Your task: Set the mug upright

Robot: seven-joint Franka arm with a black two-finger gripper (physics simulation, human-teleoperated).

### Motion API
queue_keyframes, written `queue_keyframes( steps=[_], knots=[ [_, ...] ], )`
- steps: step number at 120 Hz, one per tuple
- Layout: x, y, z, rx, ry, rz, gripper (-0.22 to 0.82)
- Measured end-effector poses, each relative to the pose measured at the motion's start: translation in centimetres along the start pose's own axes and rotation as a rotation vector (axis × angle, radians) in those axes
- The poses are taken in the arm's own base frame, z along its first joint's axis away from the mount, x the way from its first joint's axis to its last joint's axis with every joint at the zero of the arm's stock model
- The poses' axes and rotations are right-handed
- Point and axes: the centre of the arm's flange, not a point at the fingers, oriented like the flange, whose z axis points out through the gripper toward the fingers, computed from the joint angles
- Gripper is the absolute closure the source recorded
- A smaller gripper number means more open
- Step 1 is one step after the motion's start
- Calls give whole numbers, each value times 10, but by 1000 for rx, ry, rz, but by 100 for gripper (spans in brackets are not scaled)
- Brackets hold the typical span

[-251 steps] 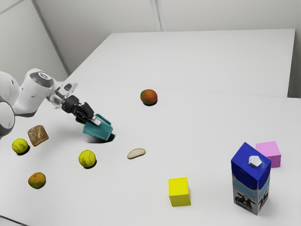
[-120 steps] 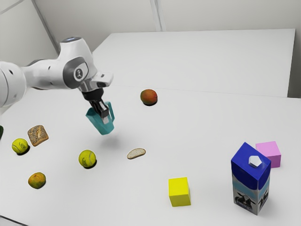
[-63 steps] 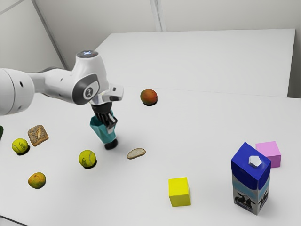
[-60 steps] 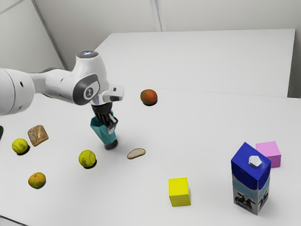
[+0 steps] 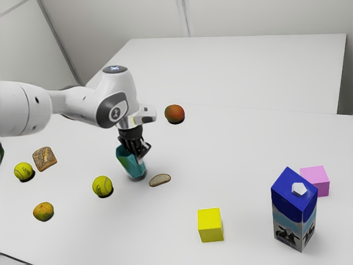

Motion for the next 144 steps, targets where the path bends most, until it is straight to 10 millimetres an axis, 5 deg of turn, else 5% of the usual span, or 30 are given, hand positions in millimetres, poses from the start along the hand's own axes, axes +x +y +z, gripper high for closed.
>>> queue_keyframes(
  steps=[28,49,83,107,144],
  knots=[
    [2,0,7,-5,-10,-41,74],
    [4,1,-1,-9,3,-56,40],
    [11,-3,-64,3,101,-72,10],
    [39,-6,-157,27,167,-63,4],
    [17,-12,-218,9,140,-19,1]
  ],
)
